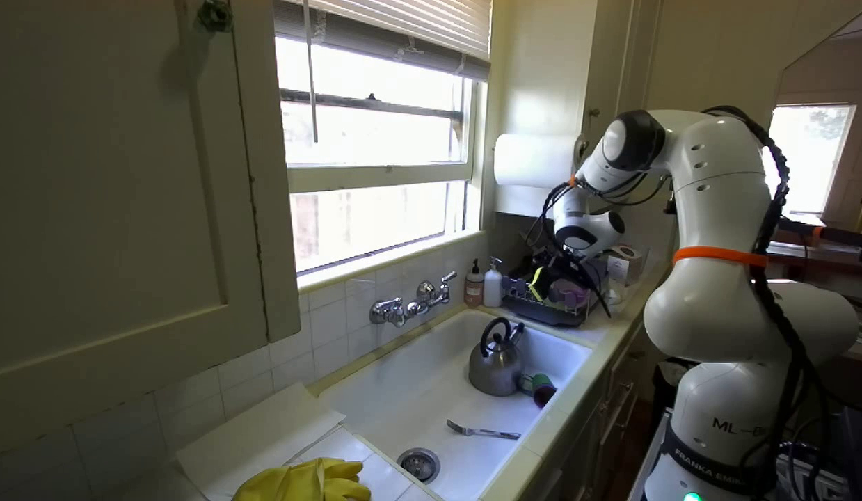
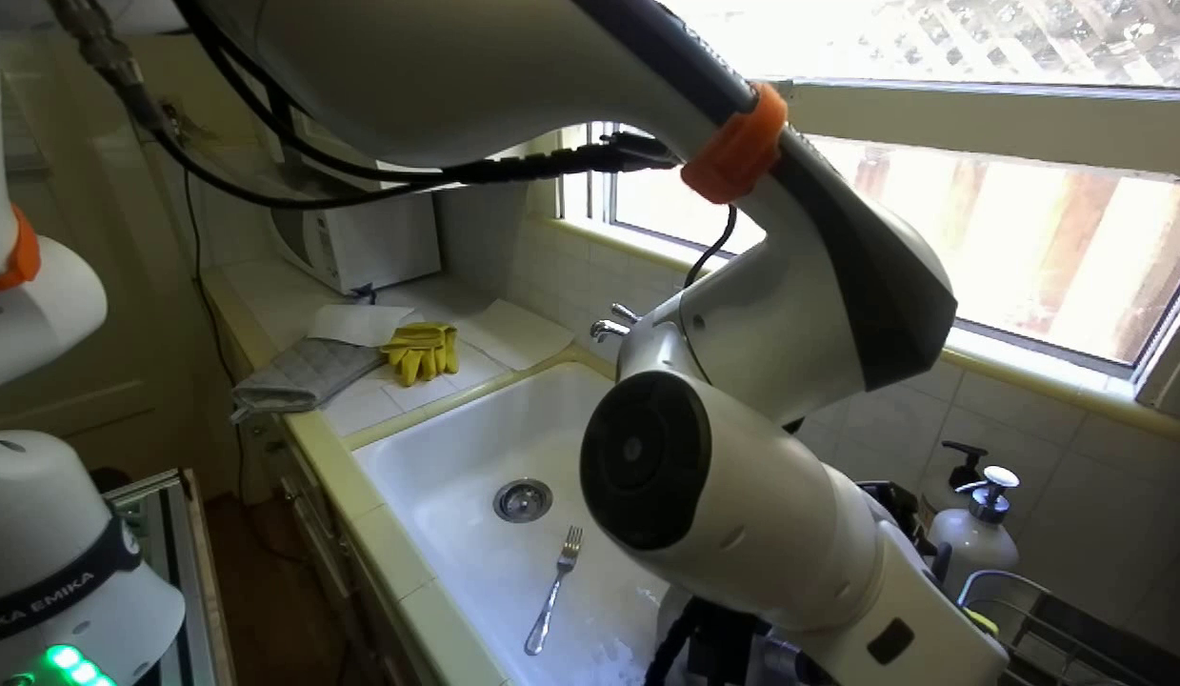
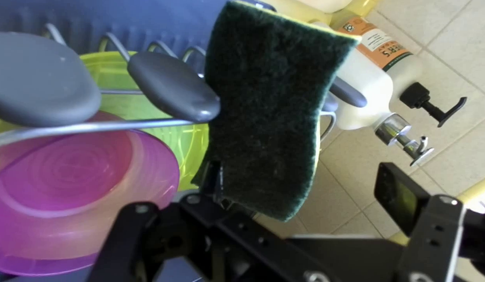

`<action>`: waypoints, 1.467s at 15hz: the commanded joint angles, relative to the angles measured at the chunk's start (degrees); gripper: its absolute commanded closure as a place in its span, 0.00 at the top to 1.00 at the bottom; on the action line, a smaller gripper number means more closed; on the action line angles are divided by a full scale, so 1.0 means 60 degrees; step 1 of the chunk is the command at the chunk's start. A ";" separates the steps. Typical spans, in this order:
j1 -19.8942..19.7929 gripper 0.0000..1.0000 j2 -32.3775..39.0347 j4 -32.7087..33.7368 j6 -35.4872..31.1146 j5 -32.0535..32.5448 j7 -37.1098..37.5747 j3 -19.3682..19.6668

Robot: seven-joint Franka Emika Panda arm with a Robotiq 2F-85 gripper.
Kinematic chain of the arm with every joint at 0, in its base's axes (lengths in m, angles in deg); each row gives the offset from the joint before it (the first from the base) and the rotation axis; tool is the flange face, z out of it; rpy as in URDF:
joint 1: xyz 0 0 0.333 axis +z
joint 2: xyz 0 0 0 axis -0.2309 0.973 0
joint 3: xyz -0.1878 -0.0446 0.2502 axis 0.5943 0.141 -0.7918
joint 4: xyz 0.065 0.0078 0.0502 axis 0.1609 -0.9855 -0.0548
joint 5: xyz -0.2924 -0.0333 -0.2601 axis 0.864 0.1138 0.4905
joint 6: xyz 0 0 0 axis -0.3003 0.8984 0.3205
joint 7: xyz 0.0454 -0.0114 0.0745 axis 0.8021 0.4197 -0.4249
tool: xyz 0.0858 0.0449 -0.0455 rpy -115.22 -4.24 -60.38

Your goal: Put the sponge on the dishrack.

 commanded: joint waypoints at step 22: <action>0.2622 1.00 -0.3272 -0.3085 0.3177 1.2280 0.7555 0.2671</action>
